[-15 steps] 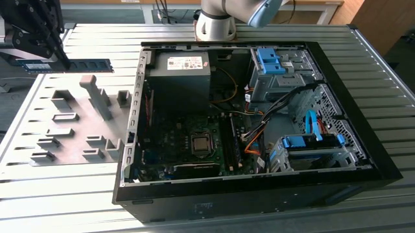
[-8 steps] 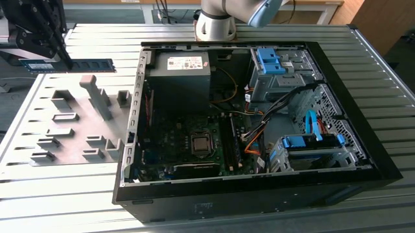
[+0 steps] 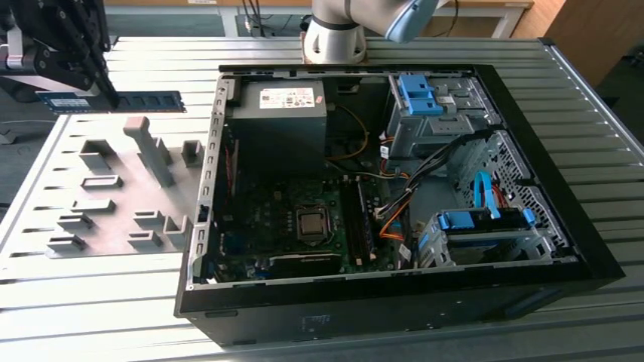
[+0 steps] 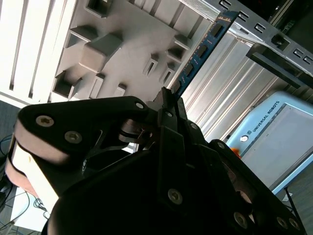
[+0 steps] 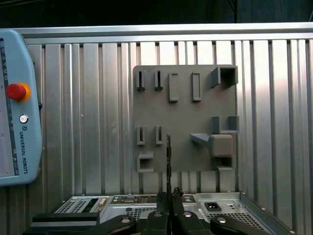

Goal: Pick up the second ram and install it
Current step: 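Pick up the second ram and move it above second insertion slot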

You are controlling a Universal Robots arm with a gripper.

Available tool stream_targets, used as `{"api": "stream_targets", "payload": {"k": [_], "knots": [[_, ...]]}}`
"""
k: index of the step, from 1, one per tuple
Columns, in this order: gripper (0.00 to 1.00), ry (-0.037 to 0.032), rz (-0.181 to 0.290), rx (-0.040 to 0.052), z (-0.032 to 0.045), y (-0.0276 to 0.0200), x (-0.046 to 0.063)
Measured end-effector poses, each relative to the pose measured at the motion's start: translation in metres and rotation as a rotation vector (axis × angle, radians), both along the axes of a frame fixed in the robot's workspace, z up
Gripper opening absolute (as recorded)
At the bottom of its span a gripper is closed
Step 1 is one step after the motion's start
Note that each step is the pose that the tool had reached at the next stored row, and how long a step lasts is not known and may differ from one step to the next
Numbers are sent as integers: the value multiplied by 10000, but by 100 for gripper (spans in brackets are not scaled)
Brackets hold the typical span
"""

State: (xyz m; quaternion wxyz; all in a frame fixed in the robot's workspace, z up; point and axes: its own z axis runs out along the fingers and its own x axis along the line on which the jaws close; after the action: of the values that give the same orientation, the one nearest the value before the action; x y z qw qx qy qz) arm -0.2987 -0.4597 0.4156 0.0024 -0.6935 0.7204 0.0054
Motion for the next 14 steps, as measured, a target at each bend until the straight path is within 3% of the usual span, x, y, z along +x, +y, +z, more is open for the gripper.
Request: {"api": "stream_targets", "payload": {"k": [14], "knots": [[14,-1,0,0,0,0,122]]}}
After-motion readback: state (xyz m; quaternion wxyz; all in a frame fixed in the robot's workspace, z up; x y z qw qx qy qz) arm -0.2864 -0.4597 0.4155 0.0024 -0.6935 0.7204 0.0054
